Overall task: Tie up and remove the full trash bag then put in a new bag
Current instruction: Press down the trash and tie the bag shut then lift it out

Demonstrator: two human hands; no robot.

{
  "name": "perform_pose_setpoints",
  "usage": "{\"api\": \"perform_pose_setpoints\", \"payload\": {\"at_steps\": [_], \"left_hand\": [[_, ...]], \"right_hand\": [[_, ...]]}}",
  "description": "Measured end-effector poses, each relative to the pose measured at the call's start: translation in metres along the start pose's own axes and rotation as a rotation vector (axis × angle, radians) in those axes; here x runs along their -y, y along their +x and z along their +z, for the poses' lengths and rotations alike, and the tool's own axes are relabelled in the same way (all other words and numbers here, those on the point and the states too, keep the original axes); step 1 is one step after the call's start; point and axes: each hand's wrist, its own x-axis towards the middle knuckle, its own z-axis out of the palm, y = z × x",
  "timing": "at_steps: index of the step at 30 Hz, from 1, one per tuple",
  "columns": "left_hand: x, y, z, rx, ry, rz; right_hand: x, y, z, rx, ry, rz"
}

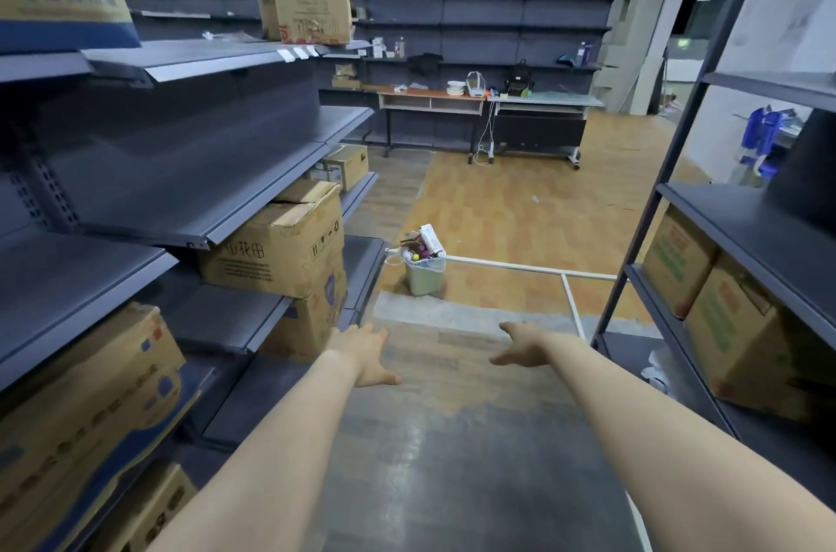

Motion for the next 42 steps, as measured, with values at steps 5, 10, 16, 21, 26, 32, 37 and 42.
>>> {"api": "perform_pose_setpoints", "payload": {"at_steps": [5,10,16,21,26,32,37,42], "left_hand": [[0.013,0.069,-0.019,0.003,0.003,0.008],[0.030,0.150,-0.046,-0.007,0.007,0.020],[0.041,0.231,-0.075,0.019,0.038,0.030],[0.036,0.298,-0.099,0.014,0.057,0.035],[0.018,0.373,-0.119,0.006,0.041,0.026],[-0.003,0.466,-0.147,-0.009,-0.018,-0.002],[-0.006,0.523,-0.163,-0.019,-0.057,-0.026],[0.004,0.576,-0.178,0.013,-0.056,-0.052]], "right_hand": [[0.001,0.064,-0.029,-0.002,0.015,-0.003],[0.004,0.132,-0.067,-0.011,-0.002,0.009],[-0.006,0.197,-0.102,0.003,-0.029,0.046],[-0.028,0.250,-0.138,0.009,-0.028,0.075],[-0.061,0.316,-0.178,0.020,-0.072,0.098],[-0.099,0.398,-0.233,0.015,-0.103,0.085],[-0.113,0.459,-0.267,0.018,-0.138,0.060],[-0.113,0.515,-0.286,0.037,-0.138,0.040]]}}
